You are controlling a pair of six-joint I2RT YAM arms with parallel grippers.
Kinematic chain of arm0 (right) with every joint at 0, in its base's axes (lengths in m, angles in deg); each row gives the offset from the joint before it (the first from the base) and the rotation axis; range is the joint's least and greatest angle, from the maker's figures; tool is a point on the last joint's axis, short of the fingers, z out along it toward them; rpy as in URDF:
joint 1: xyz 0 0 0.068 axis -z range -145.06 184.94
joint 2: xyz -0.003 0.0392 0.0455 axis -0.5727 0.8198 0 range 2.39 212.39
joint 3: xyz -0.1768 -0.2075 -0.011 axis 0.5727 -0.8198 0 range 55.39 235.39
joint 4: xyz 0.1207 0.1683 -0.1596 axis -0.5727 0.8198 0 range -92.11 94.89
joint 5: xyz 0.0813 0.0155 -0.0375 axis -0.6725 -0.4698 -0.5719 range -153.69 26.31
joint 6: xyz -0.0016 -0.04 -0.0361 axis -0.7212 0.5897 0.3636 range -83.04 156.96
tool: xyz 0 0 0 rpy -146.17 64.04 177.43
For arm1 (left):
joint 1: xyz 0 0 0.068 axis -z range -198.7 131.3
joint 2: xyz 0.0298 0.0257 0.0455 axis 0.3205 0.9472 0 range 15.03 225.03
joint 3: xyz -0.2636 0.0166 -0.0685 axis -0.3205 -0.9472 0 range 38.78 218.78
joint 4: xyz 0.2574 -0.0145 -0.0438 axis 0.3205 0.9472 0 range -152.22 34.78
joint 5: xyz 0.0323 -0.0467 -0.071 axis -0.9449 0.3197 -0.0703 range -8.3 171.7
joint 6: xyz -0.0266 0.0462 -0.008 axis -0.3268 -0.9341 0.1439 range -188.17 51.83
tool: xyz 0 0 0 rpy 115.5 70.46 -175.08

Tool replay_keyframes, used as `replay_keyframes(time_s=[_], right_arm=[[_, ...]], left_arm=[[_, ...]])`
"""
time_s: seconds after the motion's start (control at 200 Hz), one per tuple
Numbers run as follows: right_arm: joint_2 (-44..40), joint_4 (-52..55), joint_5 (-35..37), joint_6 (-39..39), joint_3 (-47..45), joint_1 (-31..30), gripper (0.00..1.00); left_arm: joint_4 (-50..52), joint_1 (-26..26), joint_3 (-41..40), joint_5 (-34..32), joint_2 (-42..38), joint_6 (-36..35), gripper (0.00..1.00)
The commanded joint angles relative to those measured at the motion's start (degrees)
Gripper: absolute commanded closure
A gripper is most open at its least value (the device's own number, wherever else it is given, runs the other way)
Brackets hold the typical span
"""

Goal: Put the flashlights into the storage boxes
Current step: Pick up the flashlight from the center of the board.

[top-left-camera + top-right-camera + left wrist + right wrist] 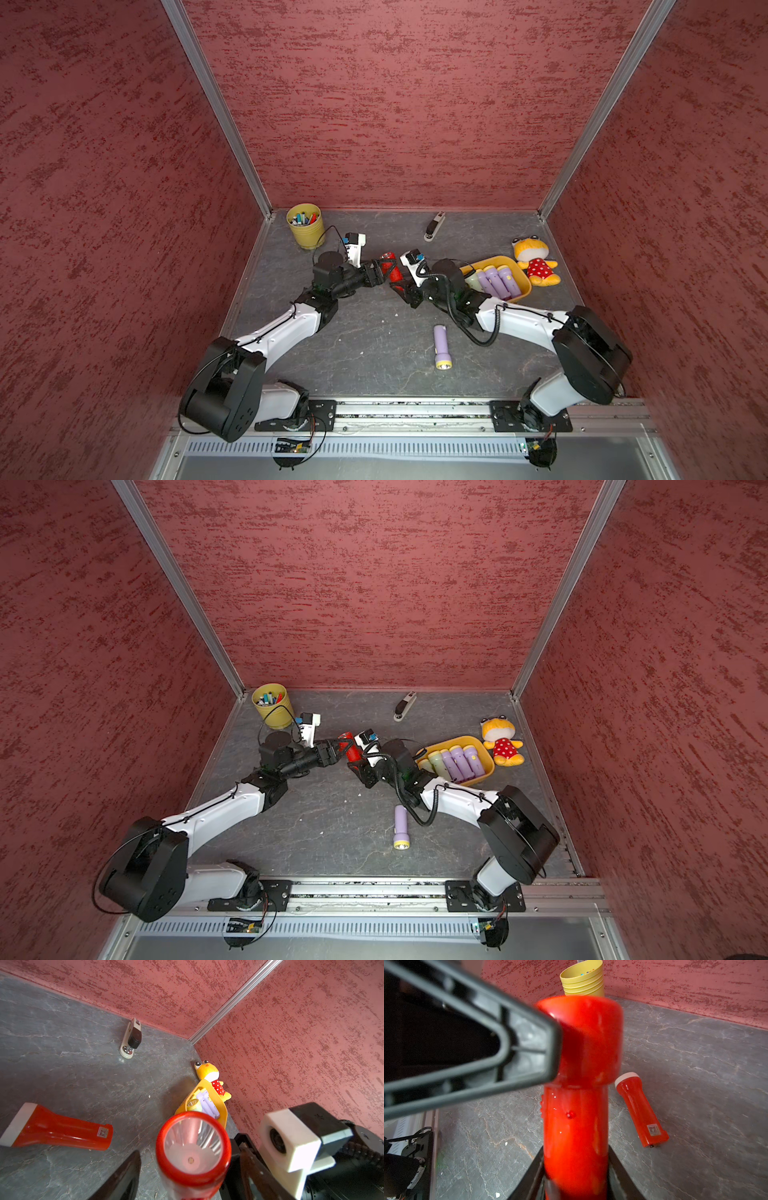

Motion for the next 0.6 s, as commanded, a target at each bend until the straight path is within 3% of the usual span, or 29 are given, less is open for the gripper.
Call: replay_keyframes(time_s=[0.0, 0.296, 0.596], right_arm=[[-1.10, -1.44, -1.37, -0.02, 0.81, 0.22, 0.67], [-1.09, -1.00, -1.01, 0.21, 0.97, 0.22, 0.67], [-1.09, -0.30, -1.45, 0.70, 0.98, 0.22, 0.64]], left_arm=[[-3.45, 0.60, 1.64, 0.12, 0.97, -0.75, 0.31], [-3.99, 0.61, 1.64, -0.30, 1.73, -0.04, 0.46], [-2.43, 0.70, 1.49, -1.38, 1.44, -0.60, 0.54]])
